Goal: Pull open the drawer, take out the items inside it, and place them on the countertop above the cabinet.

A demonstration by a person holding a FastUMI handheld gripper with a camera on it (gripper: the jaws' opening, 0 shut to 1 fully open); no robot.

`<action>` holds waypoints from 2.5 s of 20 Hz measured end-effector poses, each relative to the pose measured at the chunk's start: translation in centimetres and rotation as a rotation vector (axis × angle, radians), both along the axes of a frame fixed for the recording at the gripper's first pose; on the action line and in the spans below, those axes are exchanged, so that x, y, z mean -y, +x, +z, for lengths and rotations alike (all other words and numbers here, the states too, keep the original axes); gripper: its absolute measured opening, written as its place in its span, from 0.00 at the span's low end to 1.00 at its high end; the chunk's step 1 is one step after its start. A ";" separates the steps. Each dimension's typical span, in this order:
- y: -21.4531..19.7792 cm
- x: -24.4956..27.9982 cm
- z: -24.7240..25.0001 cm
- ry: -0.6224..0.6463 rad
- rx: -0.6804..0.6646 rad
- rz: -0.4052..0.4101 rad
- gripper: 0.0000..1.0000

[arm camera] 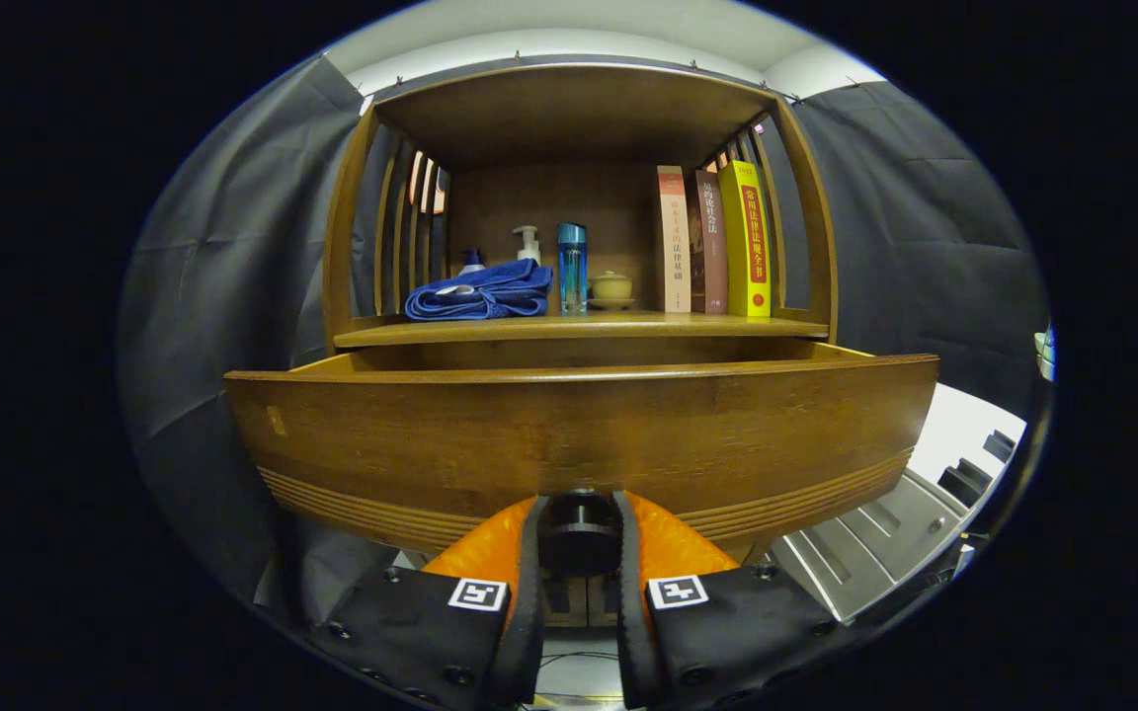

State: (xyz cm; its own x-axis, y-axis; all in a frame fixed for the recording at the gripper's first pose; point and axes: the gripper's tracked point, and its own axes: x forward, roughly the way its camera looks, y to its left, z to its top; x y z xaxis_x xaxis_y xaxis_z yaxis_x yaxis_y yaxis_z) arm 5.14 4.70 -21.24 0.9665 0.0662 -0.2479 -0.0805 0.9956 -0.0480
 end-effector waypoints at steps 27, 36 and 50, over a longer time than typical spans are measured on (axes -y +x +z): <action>1.0 -0.2 10.6 -0.048 0.201 0.054 0.98; 9.5 -0.4 19.0 -0.100 0.149 0.121 0.98; 13.9 0.3 -1.3 -0.089 -0.473 0.069 0.99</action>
State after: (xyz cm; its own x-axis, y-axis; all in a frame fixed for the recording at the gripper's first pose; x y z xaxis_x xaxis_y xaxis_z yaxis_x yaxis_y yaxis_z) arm 19.01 4.41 -22.53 0.7404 0.0849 -0.6667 -0.1796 0.9809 -0.0745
